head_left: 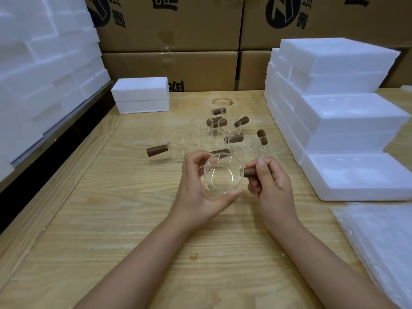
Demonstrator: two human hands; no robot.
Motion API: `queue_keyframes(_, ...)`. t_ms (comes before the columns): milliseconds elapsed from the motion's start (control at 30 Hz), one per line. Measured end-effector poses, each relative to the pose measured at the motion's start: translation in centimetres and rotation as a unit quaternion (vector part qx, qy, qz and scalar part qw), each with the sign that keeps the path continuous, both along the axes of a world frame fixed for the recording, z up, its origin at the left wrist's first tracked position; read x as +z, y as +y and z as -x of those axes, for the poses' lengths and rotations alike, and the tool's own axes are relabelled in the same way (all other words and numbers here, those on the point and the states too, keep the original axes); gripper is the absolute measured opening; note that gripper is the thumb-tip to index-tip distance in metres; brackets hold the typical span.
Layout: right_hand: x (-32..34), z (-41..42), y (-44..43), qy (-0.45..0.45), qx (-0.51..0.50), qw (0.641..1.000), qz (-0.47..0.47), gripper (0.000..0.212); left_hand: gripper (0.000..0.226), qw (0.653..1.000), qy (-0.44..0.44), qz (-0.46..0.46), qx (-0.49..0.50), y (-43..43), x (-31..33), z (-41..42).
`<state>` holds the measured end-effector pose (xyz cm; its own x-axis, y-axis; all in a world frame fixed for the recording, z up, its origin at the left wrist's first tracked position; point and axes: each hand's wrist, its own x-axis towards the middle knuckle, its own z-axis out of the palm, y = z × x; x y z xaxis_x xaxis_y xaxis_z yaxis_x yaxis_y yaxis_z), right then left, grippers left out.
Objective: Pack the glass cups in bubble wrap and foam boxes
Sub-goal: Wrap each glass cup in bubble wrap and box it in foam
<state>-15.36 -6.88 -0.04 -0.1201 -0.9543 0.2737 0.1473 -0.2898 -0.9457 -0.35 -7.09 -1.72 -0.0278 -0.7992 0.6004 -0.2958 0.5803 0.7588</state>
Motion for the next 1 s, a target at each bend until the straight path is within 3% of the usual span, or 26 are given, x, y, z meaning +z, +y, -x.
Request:
queue_keyframes(133,0.0,0.0,0.2,-0.007,-0.024,1.000,-0.013,0.027,0.069,0.997,-0.022,-0.073,-0.009,0.1,0.4,0.0)
queue_keyframes(467,0.2,-1.0,0.7,0.120,-0.158,0.980,-0.036,0.038,0.074,0.991,-0.119,-0.038,0.048,0.7,0.4,0.5)
queue_keyframes(767,1.2,-2.0,1.2,0.174,-0.138,0.970,-0.096,0.052,0.073,0.972,-0.212,0.066,0.074,1.0,0.8,0.6)
queue_keyframes(900,1.3,-2.5,1.5,0.278,-0.105,0.950,-0.093,0.066,0.071,0.974,-0.203,0.048,0.091,0.9,0.6,0.4)
queue_keyframes(1000,1.3,-2.6,1.7,0.285,-0.104,0.950,-0.076,0.068,0.070,0.975,-0.196,0.036,0.094,1.0,0.8,0.4)
